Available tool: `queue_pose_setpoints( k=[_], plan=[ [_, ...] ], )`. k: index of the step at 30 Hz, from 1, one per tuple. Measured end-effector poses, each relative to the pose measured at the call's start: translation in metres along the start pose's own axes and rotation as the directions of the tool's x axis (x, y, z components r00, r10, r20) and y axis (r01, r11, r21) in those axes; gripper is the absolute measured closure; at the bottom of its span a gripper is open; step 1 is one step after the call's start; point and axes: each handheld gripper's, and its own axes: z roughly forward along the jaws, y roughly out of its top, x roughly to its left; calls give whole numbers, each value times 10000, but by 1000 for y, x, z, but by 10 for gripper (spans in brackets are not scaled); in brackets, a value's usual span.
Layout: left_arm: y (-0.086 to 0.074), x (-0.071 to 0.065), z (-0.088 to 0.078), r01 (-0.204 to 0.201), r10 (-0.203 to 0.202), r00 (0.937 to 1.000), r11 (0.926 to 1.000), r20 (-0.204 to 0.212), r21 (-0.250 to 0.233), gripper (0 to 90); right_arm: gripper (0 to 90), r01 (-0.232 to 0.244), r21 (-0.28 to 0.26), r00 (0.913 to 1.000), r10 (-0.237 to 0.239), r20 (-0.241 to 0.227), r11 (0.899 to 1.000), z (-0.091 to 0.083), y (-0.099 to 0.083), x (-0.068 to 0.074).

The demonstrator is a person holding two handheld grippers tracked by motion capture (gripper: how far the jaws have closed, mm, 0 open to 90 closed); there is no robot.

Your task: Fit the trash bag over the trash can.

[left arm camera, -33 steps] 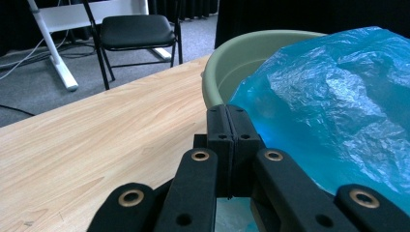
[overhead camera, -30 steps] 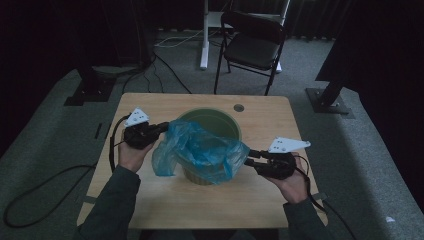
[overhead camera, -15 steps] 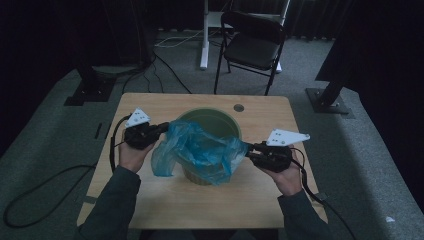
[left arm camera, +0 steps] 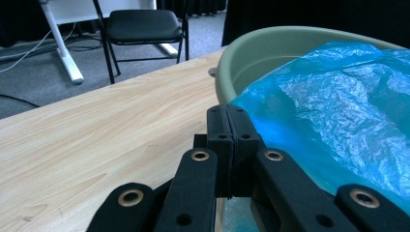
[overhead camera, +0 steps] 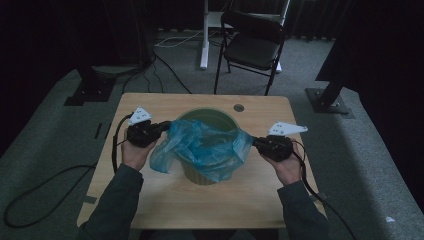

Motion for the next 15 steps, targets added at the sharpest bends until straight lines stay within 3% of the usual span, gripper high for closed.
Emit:
queue_pose_setpoints(
  k=[4,10,14,15],
  plan=[
    [0,3,6,136,-136,9999,9999,-54,35,893,900,-225,-21,9997,225,70,9997,9,2,-10],
    [-3,13,17,726,-726,9974,9973,-21,92,893,900,-403,119,9990,401,194,9991,19,1,-18],
    [-4,15,18,854,-854,9963,9963,28,91,893,900,-598,240,9980,592,228,9979,20,-1,-21],
    [-5,15,16,818,-818,9966,9966,64,57,893,851,-677,314,9976,672,169,9972,16,-2,-21]
  ],
)
